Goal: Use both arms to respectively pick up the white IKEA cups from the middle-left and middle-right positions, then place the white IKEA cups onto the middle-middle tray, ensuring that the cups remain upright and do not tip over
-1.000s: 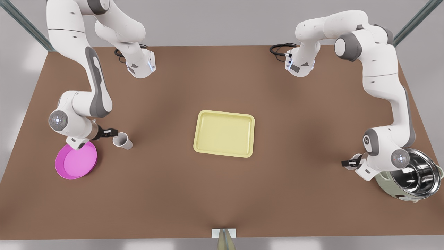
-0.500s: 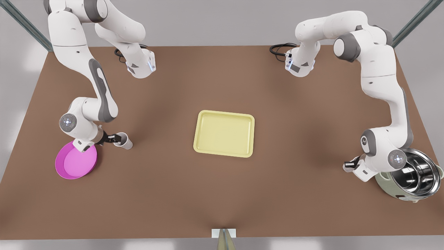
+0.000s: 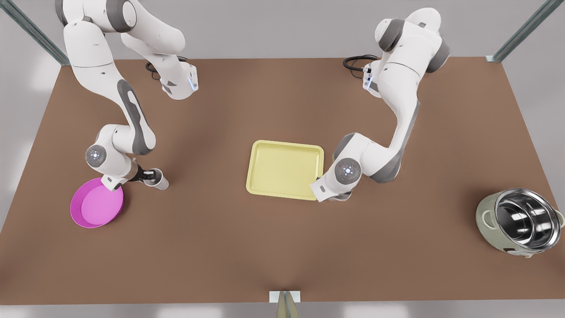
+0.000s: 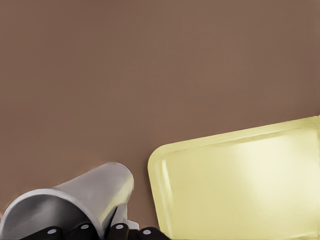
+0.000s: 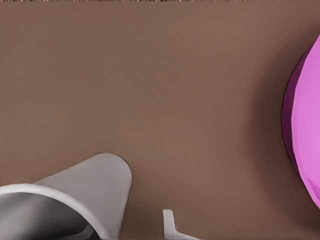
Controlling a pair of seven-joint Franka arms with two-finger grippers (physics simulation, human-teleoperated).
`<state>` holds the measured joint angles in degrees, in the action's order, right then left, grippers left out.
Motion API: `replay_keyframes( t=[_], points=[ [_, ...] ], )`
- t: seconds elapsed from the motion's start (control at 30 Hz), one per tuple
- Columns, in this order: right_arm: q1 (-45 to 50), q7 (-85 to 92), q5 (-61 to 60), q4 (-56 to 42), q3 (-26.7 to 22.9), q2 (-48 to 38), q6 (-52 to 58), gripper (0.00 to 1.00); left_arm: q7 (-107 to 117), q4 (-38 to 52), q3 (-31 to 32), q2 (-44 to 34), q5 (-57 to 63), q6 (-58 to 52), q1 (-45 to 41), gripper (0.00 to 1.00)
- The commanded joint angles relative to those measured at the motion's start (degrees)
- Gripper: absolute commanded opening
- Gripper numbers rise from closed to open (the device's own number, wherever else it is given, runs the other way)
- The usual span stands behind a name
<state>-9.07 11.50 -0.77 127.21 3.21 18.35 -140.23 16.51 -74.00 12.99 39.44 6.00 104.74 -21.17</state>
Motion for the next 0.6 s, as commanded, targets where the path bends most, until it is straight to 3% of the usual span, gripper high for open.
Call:
replay_keyframes(
  t=[0.0, 0.1, 0.2, 0.33, 0.43, 0.57],
  points=[
    [0.01, 0.19, 0.42, -0.21, -0.04, 0.1, -0.57, 0.23, 45.19, 0.43, -0.07, 1.08, 1.91, 2.66, -2.74, 0.22],
    [0.28, 0.63, 0.51, -1.18, 0.13, 0.1, 0.22, 0.21, 46.69, -0.71, -0.07, 2.04, 3.41, 4.95, -5.47, 0.22],
    [0.98, 0.54, 0.59, -2.32, 0.57, -0.69, 0.83, 0.21, 50.46, -9.14, 0.01, -0.59, 3.5, 12.68, -6.78, 0.22],
    [3.09, 0.54, 0.77, -8.56, 1.54, -0.77, 7.51, 0.21, 54.42, -12.22, 1.33, -1.47, 3.58, 15.5, -8.1, 0.22],
    [4.23, 0.54, 0.68, -11.37, 6.72, -0.16, 7.78, 0.21, 55.12, -13.89, 2.03, -1.21, 3.58, 17.25, -8.1, 0.23],
    [13.72, -0.51, 0.42, -16.91, 6.9, 3.18, 7.78, 0.21, 55.12, -15.56, 2.12, -0.15, 3.58, 19.27, -8.19, 0.23]
  ],
)
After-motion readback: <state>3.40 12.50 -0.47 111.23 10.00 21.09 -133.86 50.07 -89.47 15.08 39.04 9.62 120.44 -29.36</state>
